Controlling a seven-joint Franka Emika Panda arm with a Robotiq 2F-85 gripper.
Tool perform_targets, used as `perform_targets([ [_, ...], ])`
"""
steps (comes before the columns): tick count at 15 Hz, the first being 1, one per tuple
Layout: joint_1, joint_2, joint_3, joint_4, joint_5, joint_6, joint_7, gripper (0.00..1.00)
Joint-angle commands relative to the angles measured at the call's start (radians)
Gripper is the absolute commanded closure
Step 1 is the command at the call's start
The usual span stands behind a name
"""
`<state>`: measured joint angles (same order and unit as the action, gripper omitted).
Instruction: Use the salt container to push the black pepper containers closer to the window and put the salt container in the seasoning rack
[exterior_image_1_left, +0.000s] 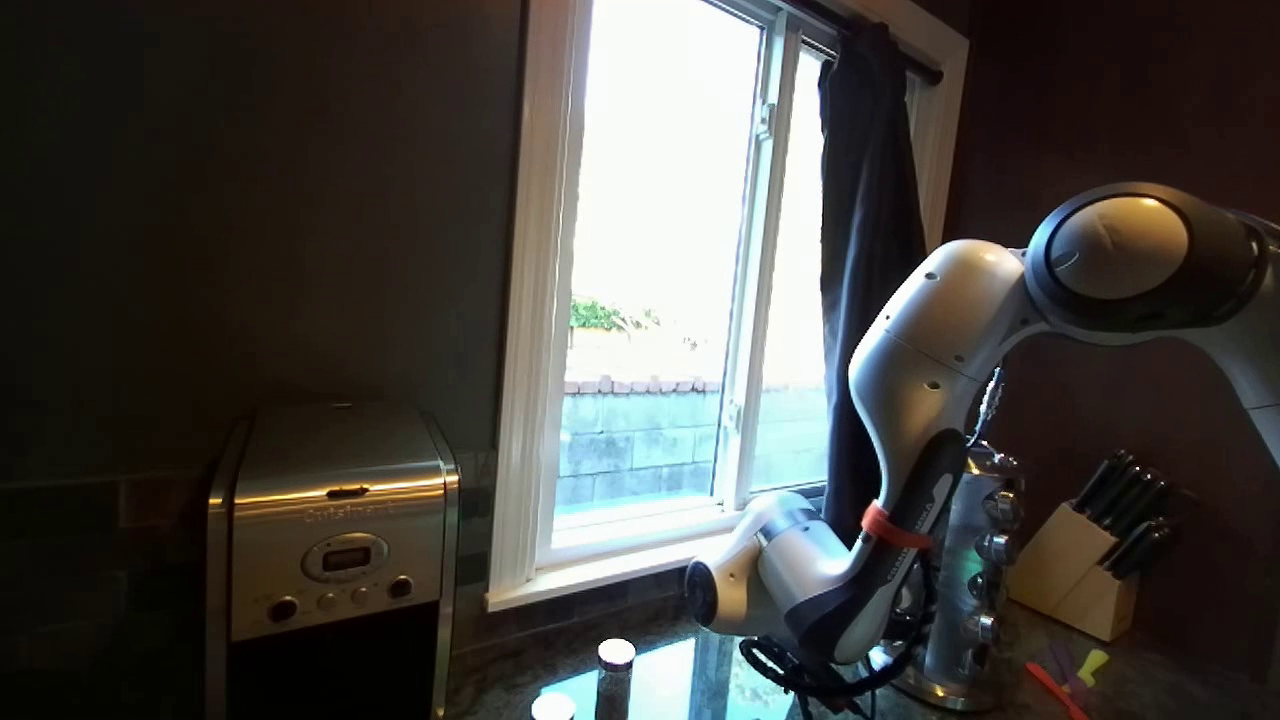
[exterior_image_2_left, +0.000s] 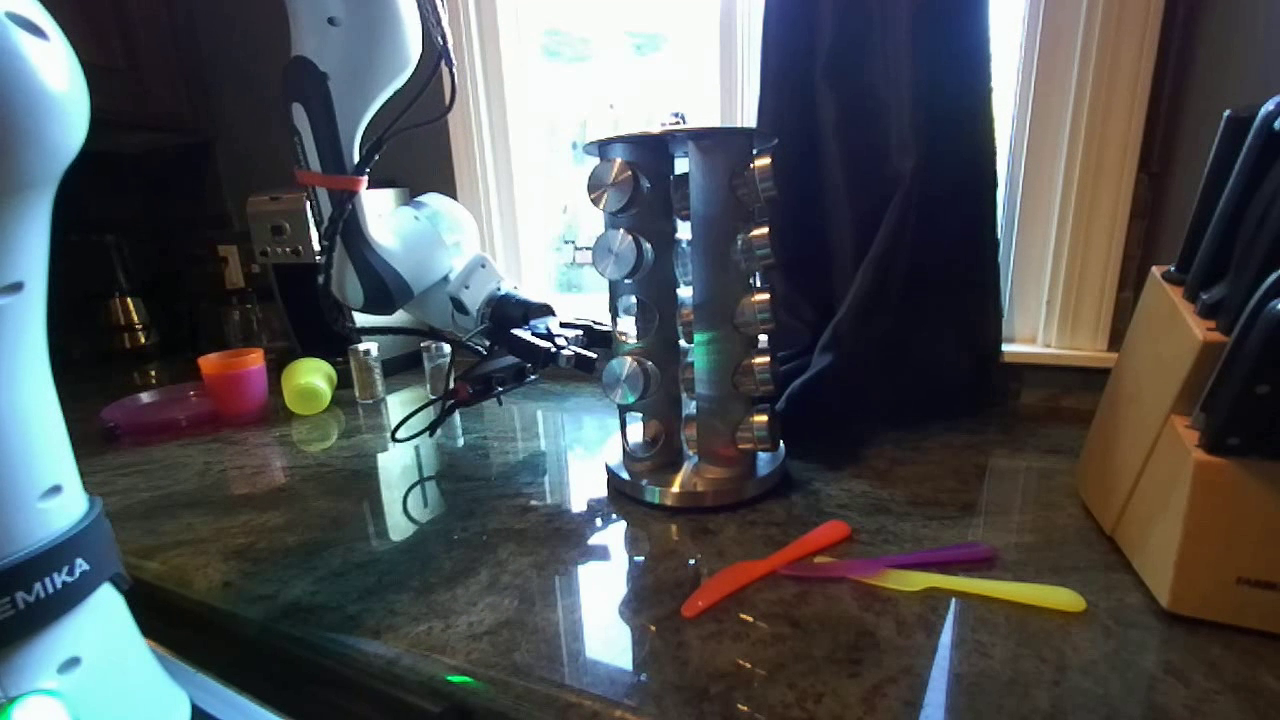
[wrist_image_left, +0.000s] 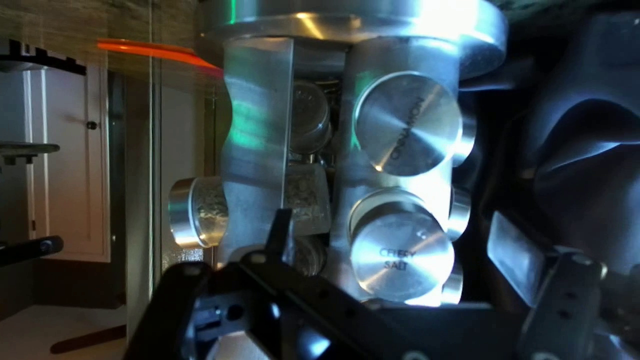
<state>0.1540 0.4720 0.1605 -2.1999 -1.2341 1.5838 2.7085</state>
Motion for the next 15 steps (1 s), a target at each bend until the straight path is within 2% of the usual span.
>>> perform_targets([
  [1,0.012,-0.062,0.013,-0.054,-0.007,0.045,0.025,0.04],
  [2,0.017,-0.066,0.014,-0.054,-0.006,0.034,0.024,0.26],
  [4,0.021,-0.078,0.016,-0.058,-0.005,0.033,0.021,0.3],
  [10,0.018,-0.097,0.017,-0.084,-0.015,0.047,0.021,0.79],
  [13,0.015,-0.093,0.012,-0.091,-0.019,0.046,0.025,0.99],
  [15,0.013,-0.091,0.009,-0.098,-0.025,0.048,0.029,1.0],
])
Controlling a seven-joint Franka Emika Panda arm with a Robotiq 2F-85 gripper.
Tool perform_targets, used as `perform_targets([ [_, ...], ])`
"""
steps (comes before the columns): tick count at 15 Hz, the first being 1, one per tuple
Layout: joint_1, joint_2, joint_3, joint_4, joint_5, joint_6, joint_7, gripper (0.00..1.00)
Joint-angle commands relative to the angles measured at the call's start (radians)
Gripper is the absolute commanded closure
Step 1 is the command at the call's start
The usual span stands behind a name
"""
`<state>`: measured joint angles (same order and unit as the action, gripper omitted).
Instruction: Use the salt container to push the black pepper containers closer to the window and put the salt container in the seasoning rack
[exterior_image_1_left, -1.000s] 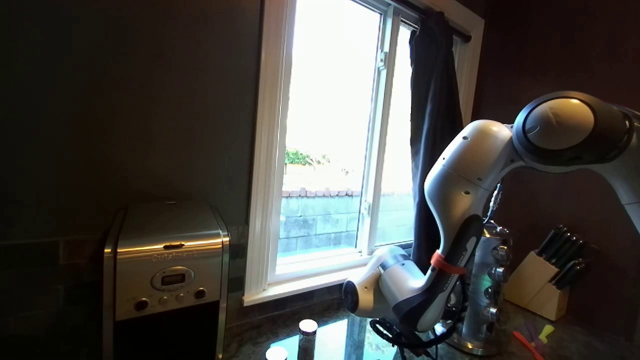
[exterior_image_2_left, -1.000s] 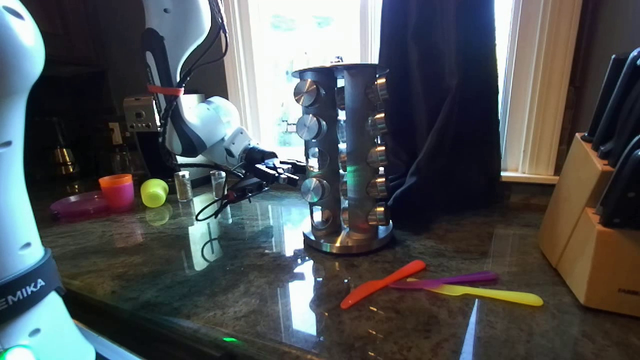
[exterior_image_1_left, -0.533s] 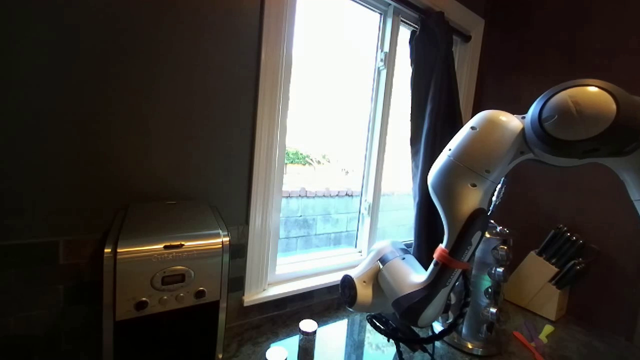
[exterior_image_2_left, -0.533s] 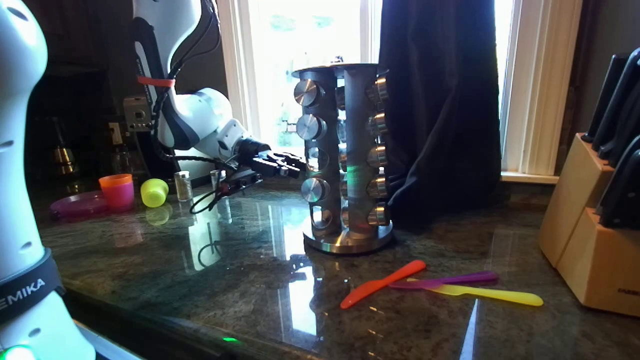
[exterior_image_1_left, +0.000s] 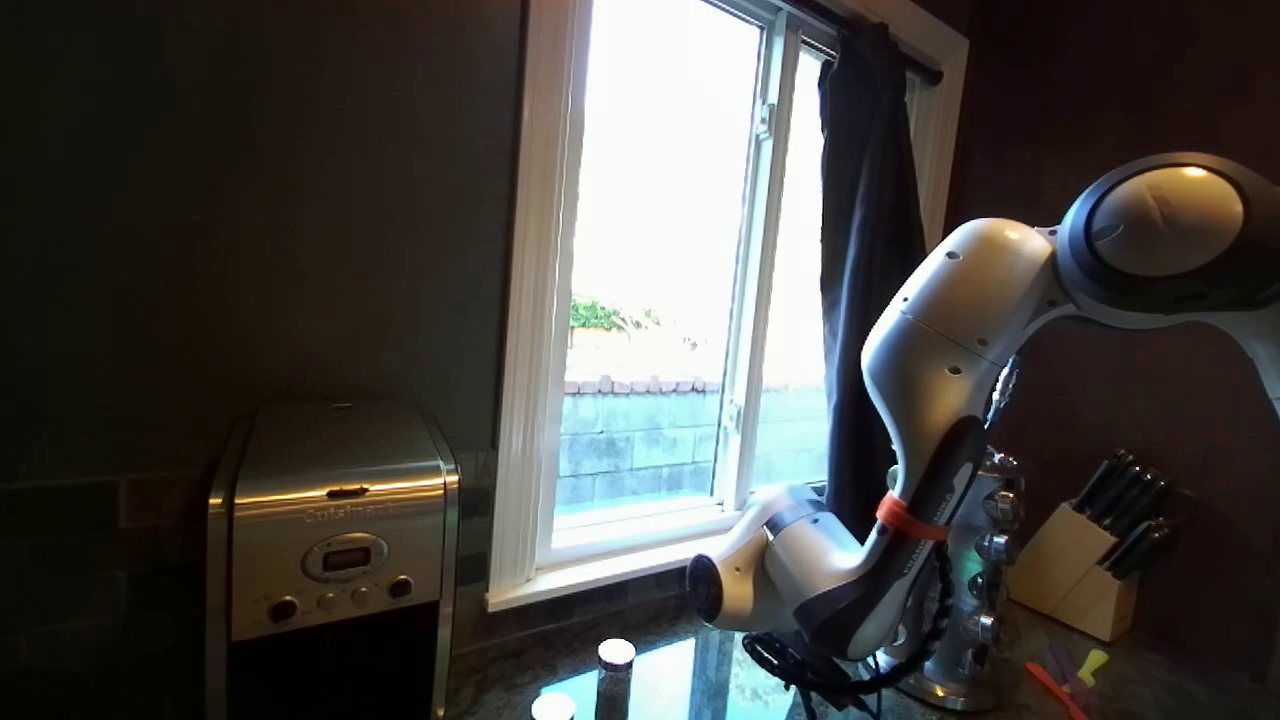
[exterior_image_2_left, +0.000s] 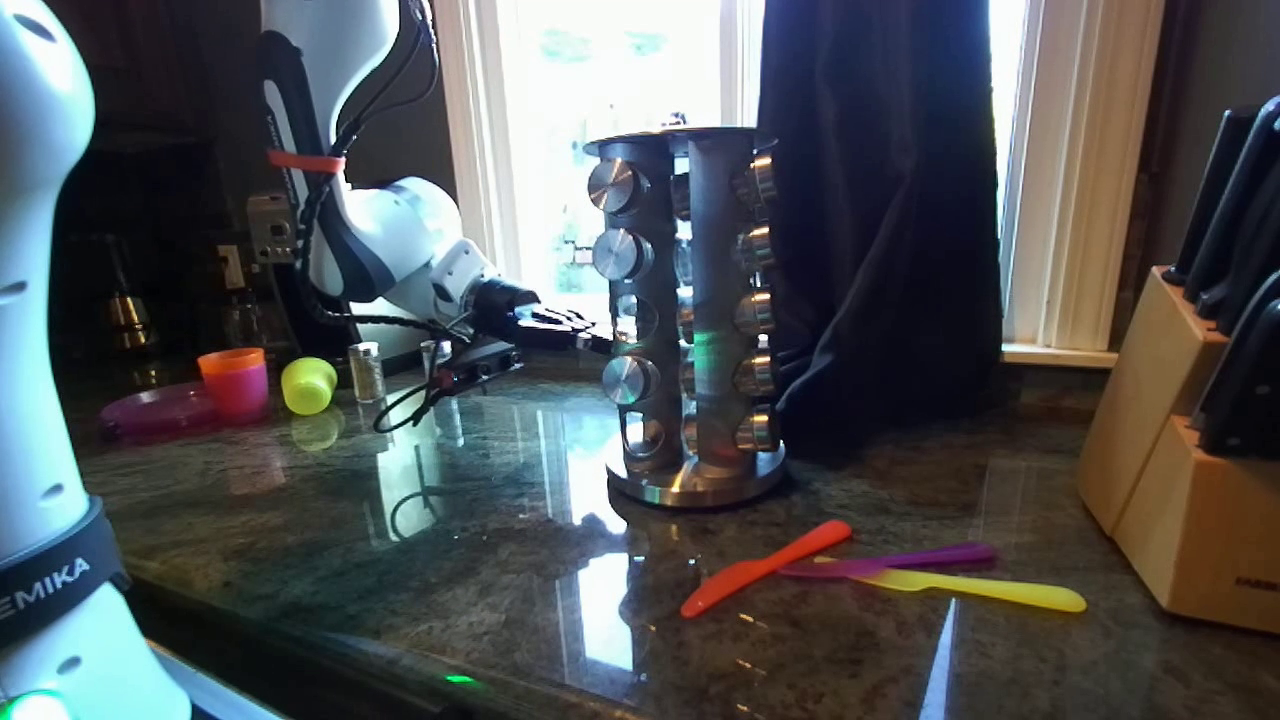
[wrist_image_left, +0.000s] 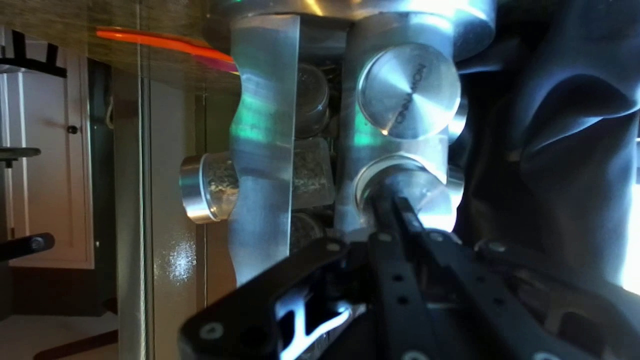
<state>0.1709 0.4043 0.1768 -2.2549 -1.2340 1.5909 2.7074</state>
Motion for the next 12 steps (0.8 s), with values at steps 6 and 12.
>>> perform_targets([
  [6,-0.005,-0.019,-0.013,-0.042,-0.028,0.033,0.034,1.0],
  [12,0.009,-0.047,0.008,-0.061,-0.03,0.048,0.027,1.0],
])
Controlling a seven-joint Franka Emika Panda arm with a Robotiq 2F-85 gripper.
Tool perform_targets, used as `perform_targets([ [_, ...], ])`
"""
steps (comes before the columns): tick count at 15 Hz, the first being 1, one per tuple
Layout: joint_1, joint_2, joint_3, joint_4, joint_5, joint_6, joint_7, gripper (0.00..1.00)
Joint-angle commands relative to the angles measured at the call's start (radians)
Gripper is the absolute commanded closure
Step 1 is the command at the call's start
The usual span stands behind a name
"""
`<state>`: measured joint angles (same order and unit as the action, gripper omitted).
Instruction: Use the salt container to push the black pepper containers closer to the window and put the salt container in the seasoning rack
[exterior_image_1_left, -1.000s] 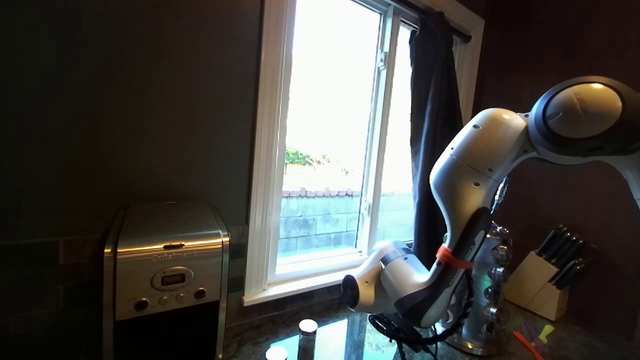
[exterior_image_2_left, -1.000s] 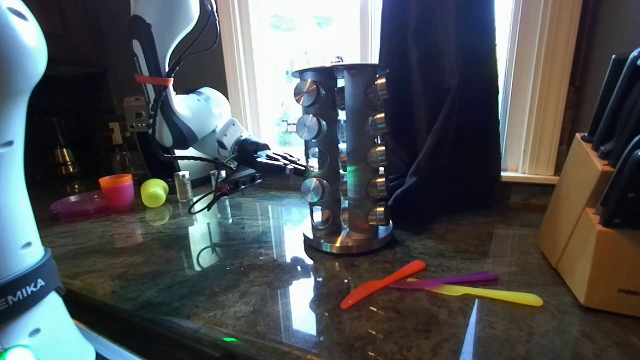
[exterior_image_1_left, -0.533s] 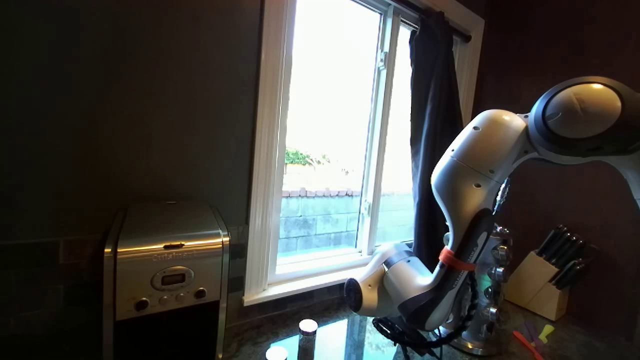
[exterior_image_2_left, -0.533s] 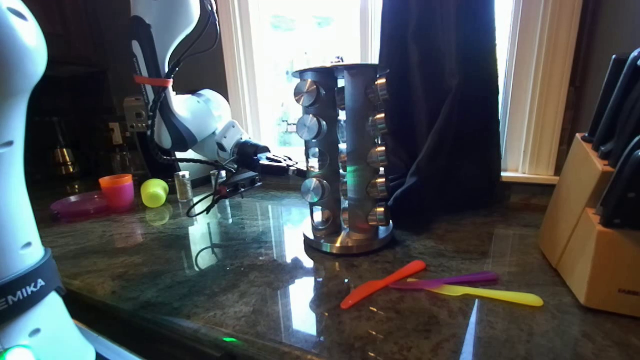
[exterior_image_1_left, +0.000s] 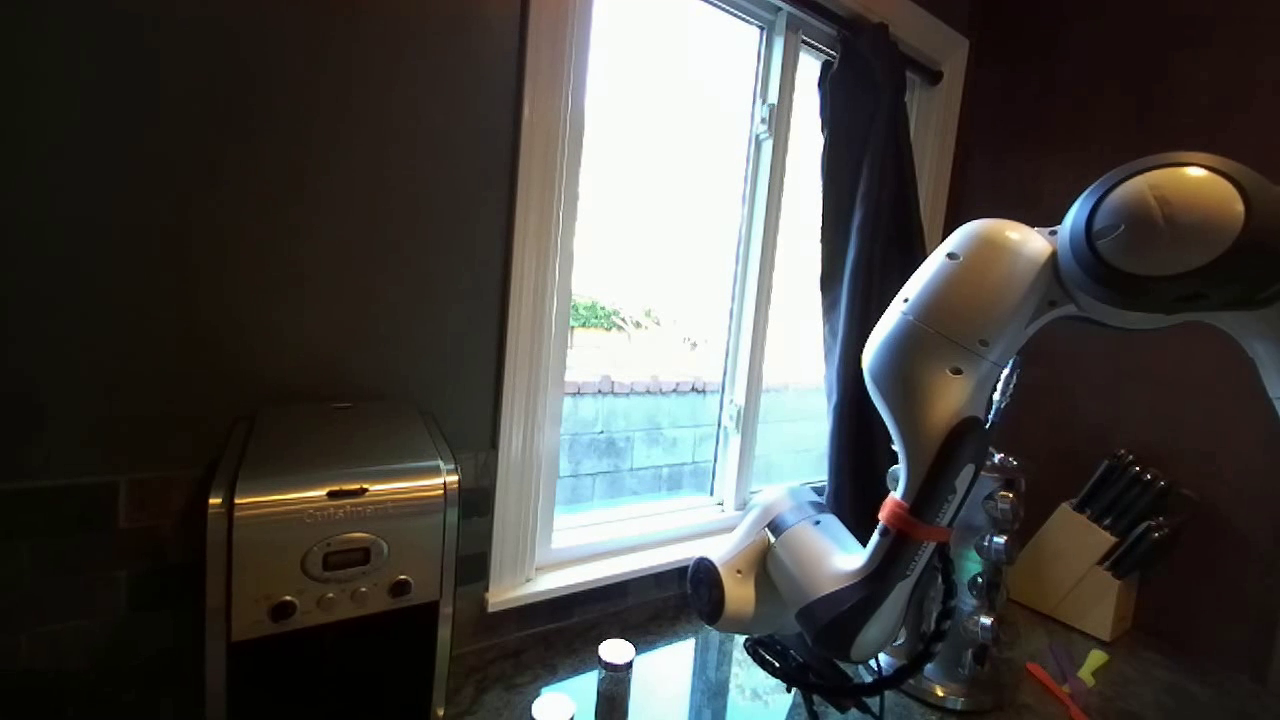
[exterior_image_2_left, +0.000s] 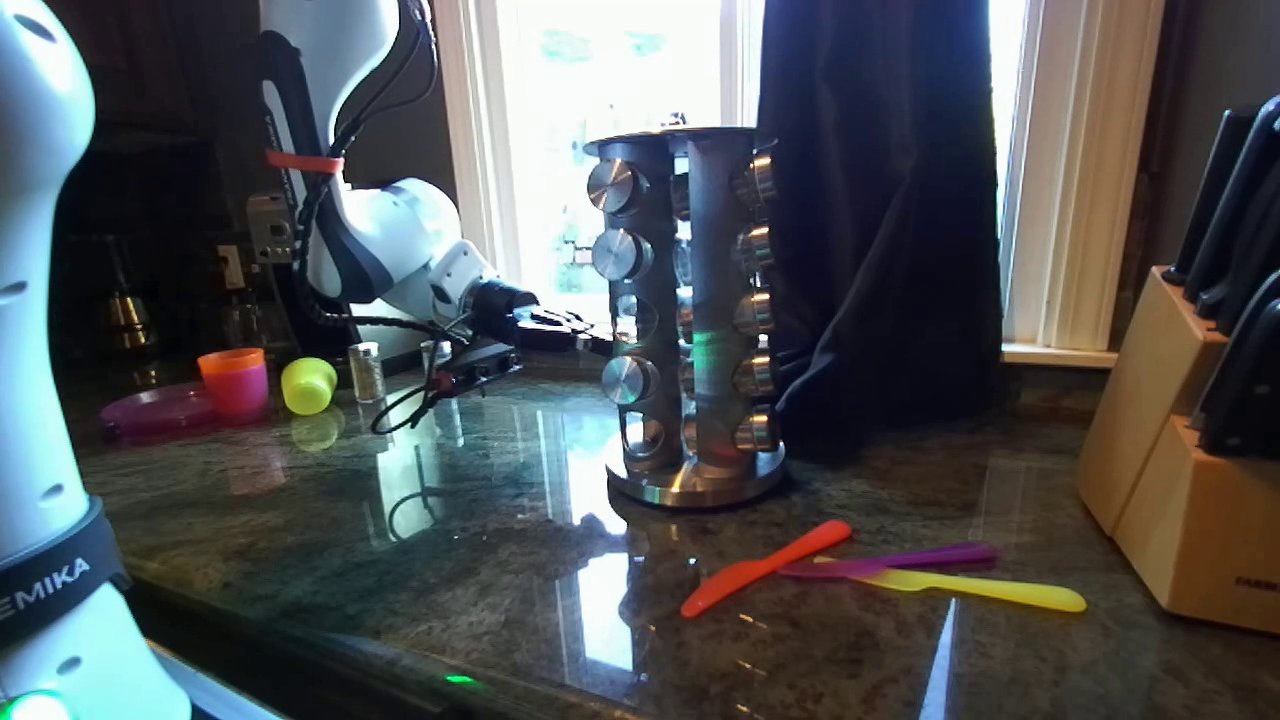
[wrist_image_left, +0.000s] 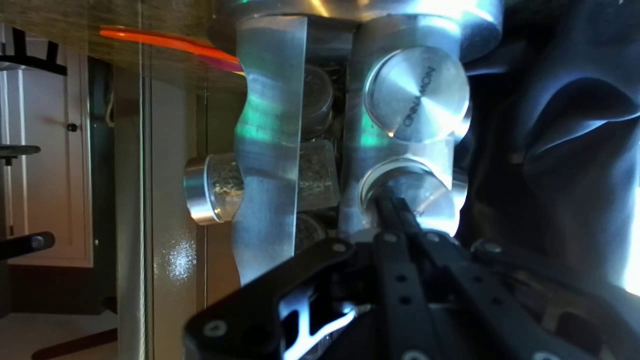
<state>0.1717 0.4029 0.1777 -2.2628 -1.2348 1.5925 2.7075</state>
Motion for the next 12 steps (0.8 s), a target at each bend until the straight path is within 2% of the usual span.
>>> perform_targets([
  [1,0.013,-0.053,0.011,-0.056,-0.029,0.042,0.032,1.0],
  [5,0.001,-0.124,0.033,-0.093,0.009,0.093,-0.01,1.0],
  [6,-0.012,-0.17,0.038,-0.127,-0.001,0.167,0.0,0.74],
  [8,-0.026,-0.241,0.032,-0.174,0.002,0.284,-0.003,0.67],
  [12,-0.079,-0.428,-0.014,-0.293,0.044,0.546,-0.049,0.35],
])
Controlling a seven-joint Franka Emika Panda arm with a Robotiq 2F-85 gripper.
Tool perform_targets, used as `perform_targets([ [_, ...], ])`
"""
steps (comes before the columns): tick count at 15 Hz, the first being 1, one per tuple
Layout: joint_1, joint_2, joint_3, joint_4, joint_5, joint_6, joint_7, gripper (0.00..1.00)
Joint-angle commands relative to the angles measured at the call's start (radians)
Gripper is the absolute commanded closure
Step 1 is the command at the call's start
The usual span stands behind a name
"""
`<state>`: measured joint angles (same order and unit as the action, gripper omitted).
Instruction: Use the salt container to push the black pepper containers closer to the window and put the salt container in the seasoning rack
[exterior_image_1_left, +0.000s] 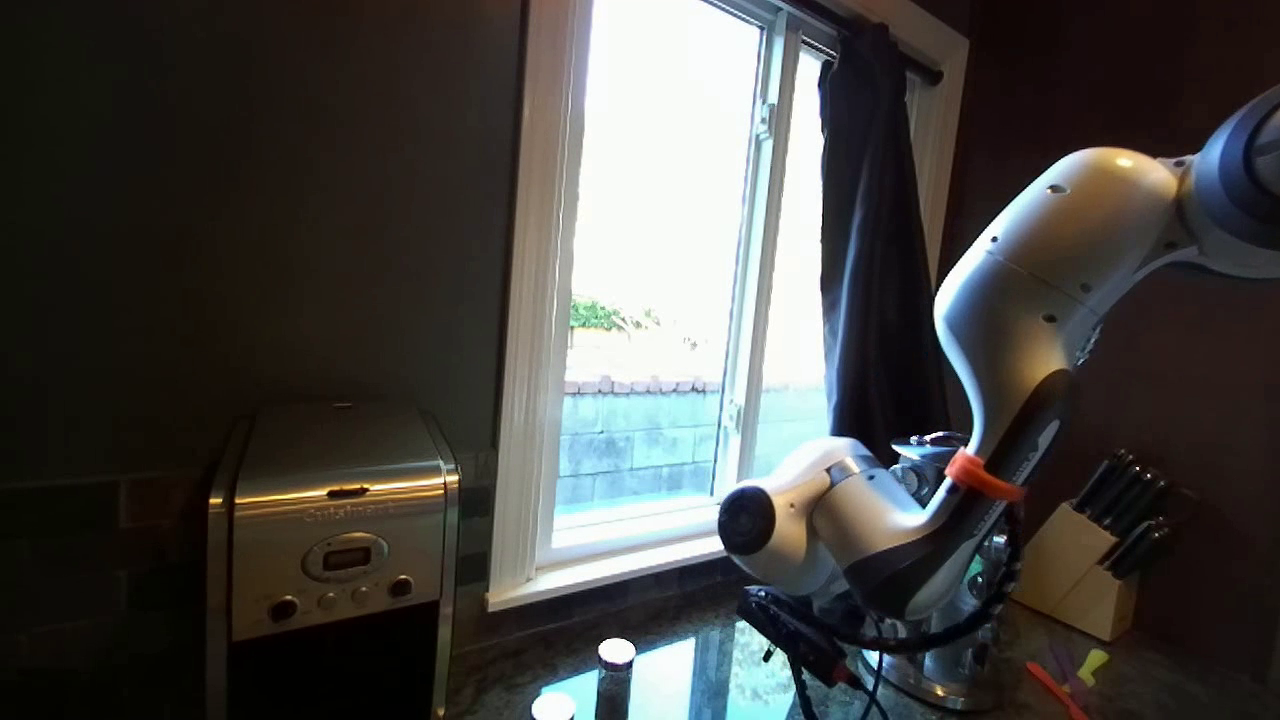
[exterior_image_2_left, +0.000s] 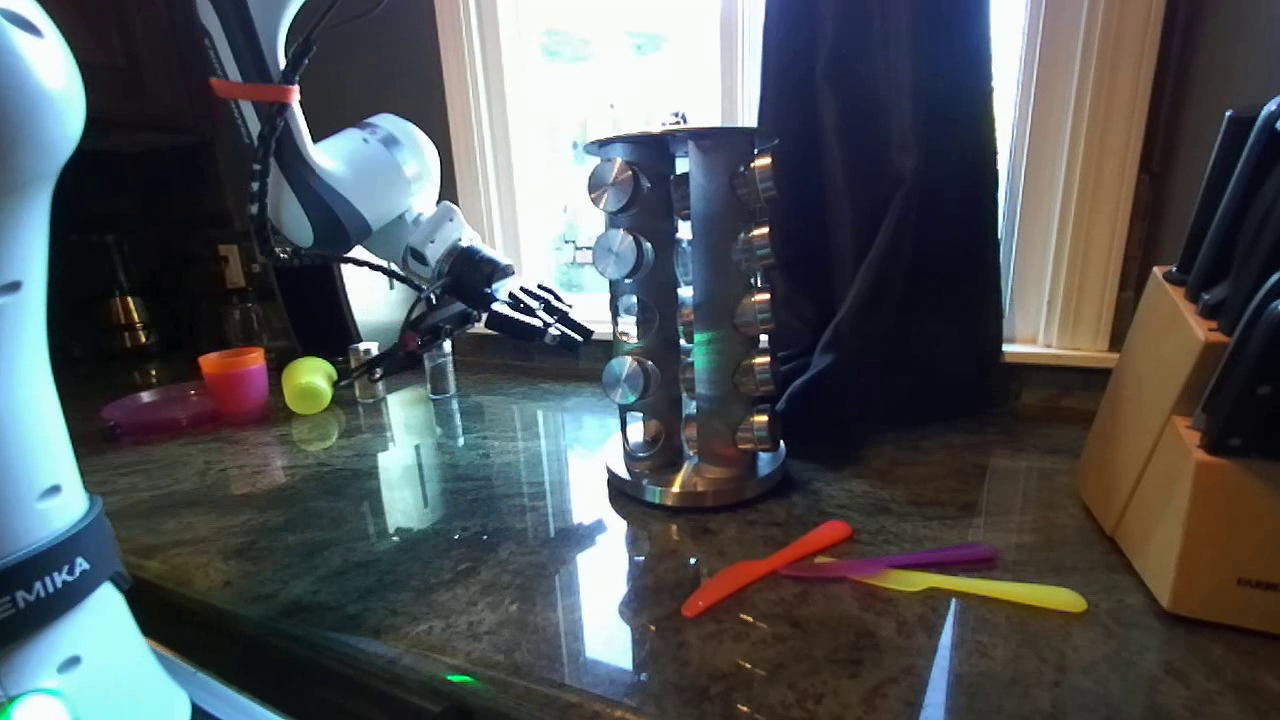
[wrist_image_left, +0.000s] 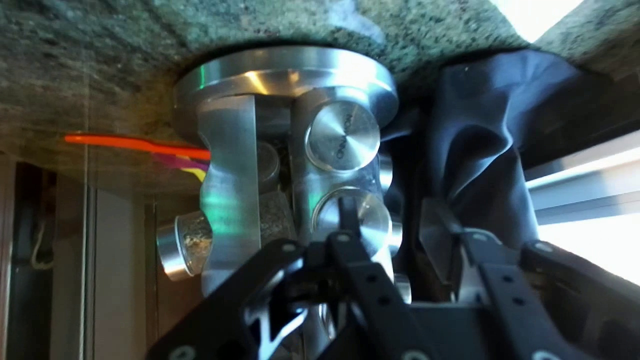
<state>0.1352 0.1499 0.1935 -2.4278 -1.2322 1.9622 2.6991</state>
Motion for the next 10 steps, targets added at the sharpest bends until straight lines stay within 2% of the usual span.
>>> perform_targets([
  [1,-0.058,-0.224,-0.052,-0.16,0.058,0.244,-0.069,0.29],
  [5,-0.122,-0.384,-0.175,-0.262,0.118,0.522,-0.21,0.01],
  [10,-0.177,-0.461,-0.318,-0.339,0.31,0.851,-0.521,0.0],
])
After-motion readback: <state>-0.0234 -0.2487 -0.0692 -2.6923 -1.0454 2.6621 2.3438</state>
